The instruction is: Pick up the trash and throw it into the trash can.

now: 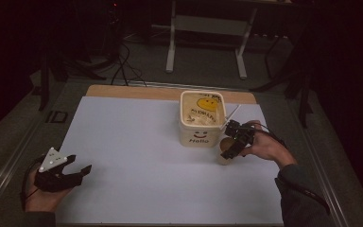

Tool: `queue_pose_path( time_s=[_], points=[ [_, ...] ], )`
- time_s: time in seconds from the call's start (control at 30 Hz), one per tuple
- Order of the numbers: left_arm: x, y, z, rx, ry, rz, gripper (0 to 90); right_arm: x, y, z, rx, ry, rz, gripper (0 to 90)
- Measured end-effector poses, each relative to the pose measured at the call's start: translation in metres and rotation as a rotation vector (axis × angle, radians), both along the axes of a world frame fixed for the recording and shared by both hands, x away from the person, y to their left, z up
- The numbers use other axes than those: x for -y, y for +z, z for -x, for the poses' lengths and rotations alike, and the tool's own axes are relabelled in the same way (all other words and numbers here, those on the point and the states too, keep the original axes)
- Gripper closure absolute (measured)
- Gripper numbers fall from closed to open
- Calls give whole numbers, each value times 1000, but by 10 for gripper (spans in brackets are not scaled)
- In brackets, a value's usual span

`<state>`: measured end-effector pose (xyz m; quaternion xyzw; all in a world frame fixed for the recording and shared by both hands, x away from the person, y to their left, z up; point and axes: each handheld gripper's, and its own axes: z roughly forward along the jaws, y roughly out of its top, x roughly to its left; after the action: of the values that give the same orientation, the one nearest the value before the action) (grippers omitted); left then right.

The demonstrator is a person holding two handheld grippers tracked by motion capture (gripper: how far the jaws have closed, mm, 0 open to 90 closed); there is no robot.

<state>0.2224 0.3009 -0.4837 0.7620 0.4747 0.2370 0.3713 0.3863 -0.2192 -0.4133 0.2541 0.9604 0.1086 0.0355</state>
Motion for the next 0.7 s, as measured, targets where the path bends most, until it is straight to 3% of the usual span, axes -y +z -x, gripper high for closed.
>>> queue_pose_path(
  time_s=[0.7],
  points=[
    [-1,0,0,-2,3,2,307,1,17,0,5,17,14,164]
  ],
)
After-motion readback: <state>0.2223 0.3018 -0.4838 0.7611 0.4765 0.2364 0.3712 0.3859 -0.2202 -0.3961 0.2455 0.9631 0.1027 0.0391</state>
